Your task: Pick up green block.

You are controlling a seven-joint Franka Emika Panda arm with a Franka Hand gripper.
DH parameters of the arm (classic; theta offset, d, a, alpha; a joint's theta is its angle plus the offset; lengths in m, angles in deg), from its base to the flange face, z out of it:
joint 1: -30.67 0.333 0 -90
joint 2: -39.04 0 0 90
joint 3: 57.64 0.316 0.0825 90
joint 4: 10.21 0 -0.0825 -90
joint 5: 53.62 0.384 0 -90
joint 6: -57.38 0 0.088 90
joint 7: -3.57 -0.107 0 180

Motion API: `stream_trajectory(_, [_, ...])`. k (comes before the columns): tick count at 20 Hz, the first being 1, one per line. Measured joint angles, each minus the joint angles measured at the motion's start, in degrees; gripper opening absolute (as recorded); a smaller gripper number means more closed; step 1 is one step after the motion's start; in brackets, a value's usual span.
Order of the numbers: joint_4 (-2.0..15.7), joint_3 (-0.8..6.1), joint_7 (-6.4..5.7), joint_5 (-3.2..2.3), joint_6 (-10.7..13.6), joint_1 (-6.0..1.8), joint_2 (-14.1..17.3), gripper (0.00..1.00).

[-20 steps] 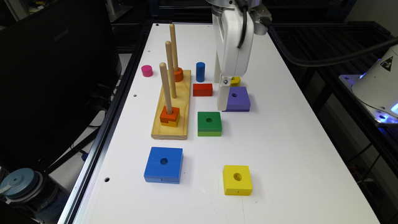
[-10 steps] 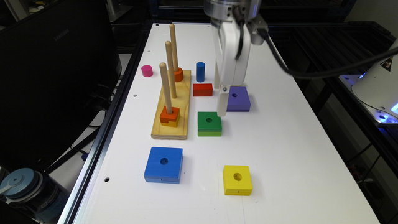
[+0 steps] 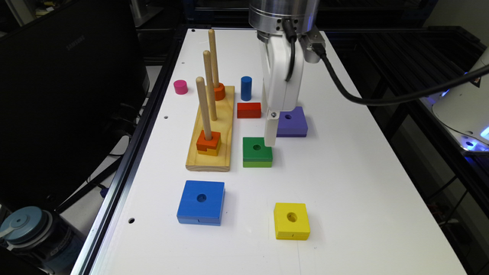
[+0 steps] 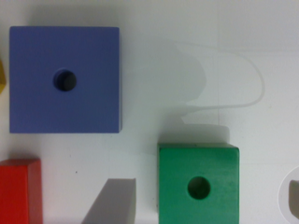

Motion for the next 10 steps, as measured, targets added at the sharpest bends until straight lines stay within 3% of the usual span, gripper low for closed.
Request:
stream_trajectory(7, [0.75,-0.19,0.0,-0.24,0.0,0.0,0.4,1.0])
stream_trajectory(10, [0.88,-0.41,-0.02,-0.65,-0.3,0.0,1.3,1.0])
